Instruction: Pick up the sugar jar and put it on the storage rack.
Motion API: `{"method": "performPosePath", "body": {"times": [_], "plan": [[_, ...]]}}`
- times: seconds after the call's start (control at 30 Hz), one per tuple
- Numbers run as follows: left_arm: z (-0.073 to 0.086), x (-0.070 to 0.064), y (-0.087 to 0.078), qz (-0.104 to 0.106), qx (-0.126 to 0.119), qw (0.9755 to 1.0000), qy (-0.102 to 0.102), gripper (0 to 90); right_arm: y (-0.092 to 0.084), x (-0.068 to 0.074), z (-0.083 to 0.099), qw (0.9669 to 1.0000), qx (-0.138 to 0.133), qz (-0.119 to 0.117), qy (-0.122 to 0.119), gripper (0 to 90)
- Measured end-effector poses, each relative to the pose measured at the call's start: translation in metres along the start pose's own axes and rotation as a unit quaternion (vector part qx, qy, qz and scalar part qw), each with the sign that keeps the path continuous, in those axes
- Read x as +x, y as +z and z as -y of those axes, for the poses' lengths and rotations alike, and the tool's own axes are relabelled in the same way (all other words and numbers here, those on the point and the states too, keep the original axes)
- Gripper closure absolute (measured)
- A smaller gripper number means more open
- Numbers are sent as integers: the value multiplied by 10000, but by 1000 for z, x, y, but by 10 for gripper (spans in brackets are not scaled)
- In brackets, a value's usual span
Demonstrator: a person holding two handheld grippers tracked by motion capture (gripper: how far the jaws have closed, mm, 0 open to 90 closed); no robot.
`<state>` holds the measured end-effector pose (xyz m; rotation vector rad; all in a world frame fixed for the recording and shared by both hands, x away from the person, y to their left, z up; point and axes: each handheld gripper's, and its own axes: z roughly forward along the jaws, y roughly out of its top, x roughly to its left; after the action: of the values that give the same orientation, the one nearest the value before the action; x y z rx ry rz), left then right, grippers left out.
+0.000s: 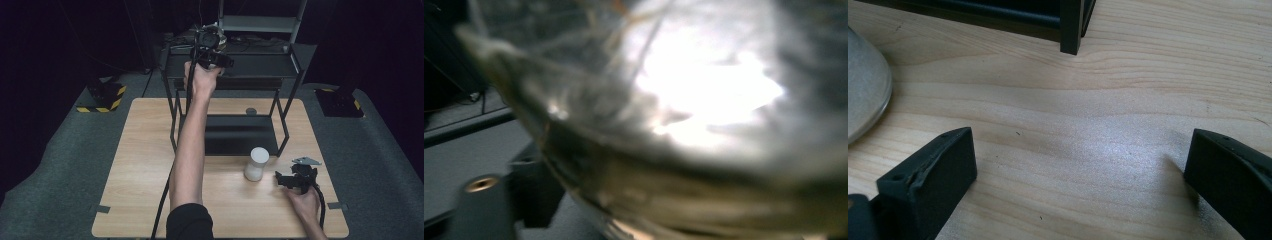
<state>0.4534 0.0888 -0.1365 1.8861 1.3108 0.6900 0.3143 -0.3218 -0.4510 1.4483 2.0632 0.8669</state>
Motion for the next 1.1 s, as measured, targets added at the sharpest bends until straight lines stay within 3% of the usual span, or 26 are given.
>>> {"method": "performPosePath", "body": {"times": [0.27, 1.1], "plan": [[5, 0, -10, 26, -42, 10000, 48, 32, 0, 0, 0, 10000, 0, 0, 0, 0], [41, 1, -47, 178, -268, 9990, 299, 34, 0, 0, 0, 10000, -2, 0, 2, 0]]}}
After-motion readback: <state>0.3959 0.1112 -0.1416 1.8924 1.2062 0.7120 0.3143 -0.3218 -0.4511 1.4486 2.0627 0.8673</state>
